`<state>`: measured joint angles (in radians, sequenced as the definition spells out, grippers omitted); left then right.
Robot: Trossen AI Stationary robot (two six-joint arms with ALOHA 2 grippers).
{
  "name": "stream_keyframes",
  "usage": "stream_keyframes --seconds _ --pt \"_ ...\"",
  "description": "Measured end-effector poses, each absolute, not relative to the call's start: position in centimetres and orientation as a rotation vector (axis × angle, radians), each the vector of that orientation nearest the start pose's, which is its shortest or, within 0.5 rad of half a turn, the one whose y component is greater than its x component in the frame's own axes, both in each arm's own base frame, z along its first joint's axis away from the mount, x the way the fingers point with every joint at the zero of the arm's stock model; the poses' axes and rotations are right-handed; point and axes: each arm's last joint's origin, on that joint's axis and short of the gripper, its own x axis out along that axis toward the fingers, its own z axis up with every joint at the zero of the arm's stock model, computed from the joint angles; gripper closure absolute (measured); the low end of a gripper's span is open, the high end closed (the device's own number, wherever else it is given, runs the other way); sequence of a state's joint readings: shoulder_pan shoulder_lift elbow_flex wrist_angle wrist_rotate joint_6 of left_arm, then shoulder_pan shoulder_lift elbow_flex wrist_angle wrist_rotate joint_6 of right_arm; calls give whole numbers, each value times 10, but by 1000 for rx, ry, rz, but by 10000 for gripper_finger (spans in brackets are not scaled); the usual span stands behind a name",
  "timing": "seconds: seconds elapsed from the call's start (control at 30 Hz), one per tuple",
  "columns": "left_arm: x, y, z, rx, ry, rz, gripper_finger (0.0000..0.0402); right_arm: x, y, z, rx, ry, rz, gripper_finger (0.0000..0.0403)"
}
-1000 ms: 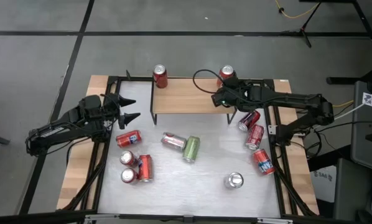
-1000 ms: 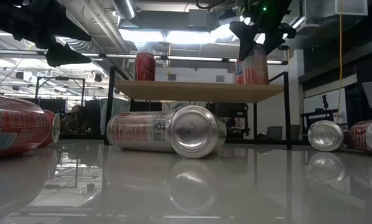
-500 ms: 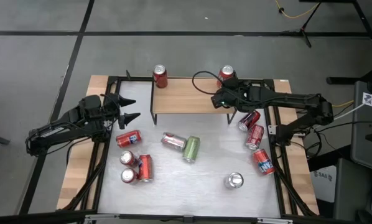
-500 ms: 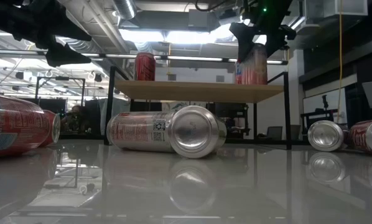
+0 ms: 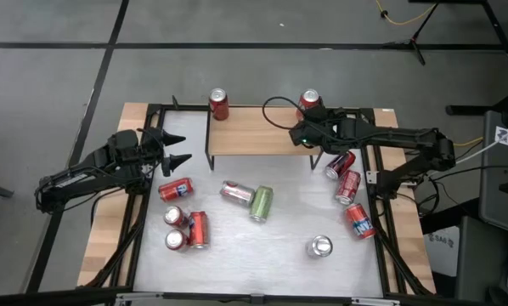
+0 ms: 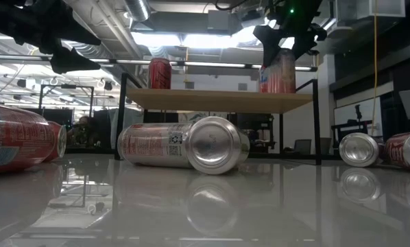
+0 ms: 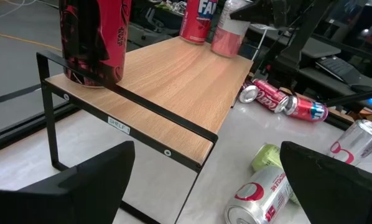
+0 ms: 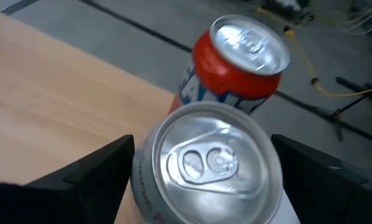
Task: Place canned beverage on shelf
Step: Put the orange white soda can on the shelf
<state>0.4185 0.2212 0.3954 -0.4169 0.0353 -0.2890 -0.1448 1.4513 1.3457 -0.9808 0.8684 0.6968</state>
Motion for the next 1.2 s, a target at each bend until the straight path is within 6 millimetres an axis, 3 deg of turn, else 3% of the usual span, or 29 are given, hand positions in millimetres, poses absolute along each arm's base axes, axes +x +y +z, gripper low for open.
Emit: stream_keyframes --seconds 0.3,0.63,0.8,0.97,1.07,1.2 --pt "80 34 240 -339 181 413 5 274 -63 328 176 627 -1230 40" --pt "80 34 240 -339 182 413 5 279 -54 372 202 547 -1122 40" --pt "80 35 240 -339 181 414 5 282 -17 385 177 520 -995 40" --pt "80 34 240 -339 182 413 5 280 26 385 195 520 -860 40" --pt "80 34 240 -338 181 413 5 272 45 376 234 545 -841 40" --pt "80 34 240 -338 182 413 5 261 57 351 250 622 -890 40"
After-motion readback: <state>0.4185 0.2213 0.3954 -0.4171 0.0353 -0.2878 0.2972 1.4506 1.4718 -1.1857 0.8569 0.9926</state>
